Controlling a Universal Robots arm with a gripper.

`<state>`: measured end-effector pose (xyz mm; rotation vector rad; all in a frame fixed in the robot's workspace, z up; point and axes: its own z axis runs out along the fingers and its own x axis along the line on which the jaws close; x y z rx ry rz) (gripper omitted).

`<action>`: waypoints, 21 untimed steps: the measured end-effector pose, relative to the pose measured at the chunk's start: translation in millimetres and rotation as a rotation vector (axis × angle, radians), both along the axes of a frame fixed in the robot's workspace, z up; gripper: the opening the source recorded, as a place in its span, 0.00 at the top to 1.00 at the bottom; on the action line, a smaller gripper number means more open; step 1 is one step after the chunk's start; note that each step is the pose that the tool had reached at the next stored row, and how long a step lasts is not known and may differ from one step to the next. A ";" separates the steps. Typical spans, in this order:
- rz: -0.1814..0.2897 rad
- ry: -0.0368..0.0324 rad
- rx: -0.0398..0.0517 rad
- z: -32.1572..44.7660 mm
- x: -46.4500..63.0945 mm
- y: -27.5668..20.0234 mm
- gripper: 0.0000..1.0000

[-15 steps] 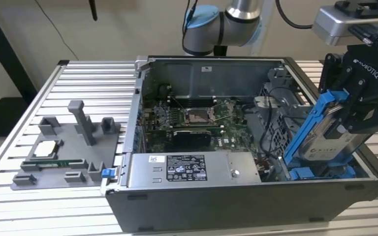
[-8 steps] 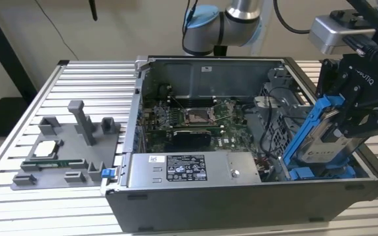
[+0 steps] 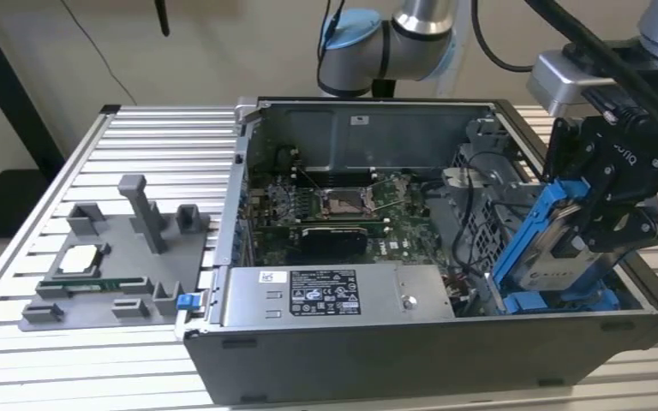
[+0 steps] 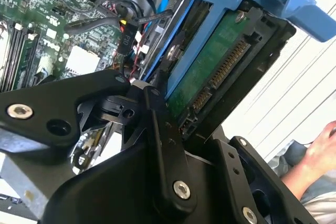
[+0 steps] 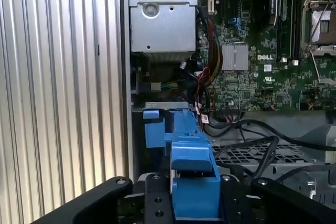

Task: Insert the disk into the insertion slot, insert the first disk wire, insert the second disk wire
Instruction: 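Insert the disk into the insertion slot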

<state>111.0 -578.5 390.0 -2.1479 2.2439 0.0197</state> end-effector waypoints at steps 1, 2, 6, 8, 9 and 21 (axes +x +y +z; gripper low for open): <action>0.000 0.0000 -0.0001 -1.6 0.0 0.0 1.00; 0.000 -0.0001 -0.0002 -3.1 0.0 0.0 1.00; 0.000 -0.0001 -0.0002 -7.6 0.0 0.0 1.00; 0.000 -0.0001 -0.0002 -8.1 0.0 0.0 1.00; 0.000 -0.0001 -0.0003 -8.1 0.0 0.0 1.00; 0.000 -0.0001 0.0218 6.0 0.0 0.8 0.00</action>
